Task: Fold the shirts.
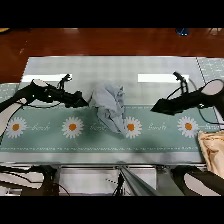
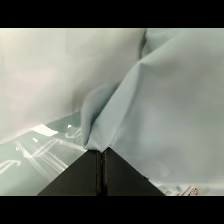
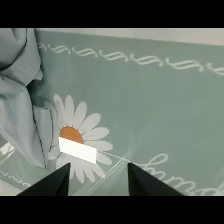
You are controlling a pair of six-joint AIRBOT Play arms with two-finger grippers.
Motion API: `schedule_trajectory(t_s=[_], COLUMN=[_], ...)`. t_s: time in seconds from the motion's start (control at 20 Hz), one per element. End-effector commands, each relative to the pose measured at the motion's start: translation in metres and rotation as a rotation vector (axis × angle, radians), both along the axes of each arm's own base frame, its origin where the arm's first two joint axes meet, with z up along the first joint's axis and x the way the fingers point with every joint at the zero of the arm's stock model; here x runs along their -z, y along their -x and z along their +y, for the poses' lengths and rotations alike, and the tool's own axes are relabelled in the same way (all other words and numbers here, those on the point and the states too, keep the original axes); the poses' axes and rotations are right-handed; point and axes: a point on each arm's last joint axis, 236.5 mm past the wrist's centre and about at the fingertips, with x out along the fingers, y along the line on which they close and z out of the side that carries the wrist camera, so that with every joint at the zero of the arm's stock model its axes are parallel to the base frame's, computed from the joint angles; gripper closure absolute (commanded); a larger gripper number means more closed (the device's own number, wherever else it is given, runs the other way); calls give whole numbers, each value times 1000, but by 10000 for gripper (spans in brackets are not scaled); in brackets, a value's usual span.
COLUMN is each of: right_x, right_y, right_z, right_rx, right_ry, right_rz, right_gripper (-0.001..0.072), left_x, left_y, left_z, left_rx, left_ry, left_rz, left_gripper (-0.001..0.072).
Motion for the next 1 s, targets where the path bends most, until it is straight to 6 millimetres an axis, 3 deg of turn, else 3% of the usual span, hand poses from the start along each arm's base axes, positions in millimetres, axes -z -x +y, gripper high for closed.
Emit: schedule_trajectory(t_s=[0.0, 0.05, 0.35, 0.5, 0.8, 0.9, 0.95], right_x=[29, 33, 67, 74, 69, 68, 68], right_y=[16, 17, 38, 42, 35, 40, 42], right_z=[43, 53, 118, 132, 156, 166, 168], right_rx=[0, 7, -31, -27, 32, 32, 23], right_ry=[5, 7, -30, -43, -104, -123, -122], right_rz=[-2, -5, 63, 73, 48, 57, 56], right_gripper=[248, 216, 215, 215, 220, 299, 403], left_x=[-19, -23, -32, -32, -35, -41, -46], left_y=[-4, -4, 0, 0, 1, -2, -6], left_z=[5, 5, 3, 2, 1, 1, 2], left_rx=[23, 24, 53, 56, 74, 78, 78], left_ry=[6, 5, 15, 16, 21, 23, 24], left_rz=[-75, -86, -106, -107, -124, -141, -153], left_gripper=[690, 690, 690, 690, 690, 691, 691])
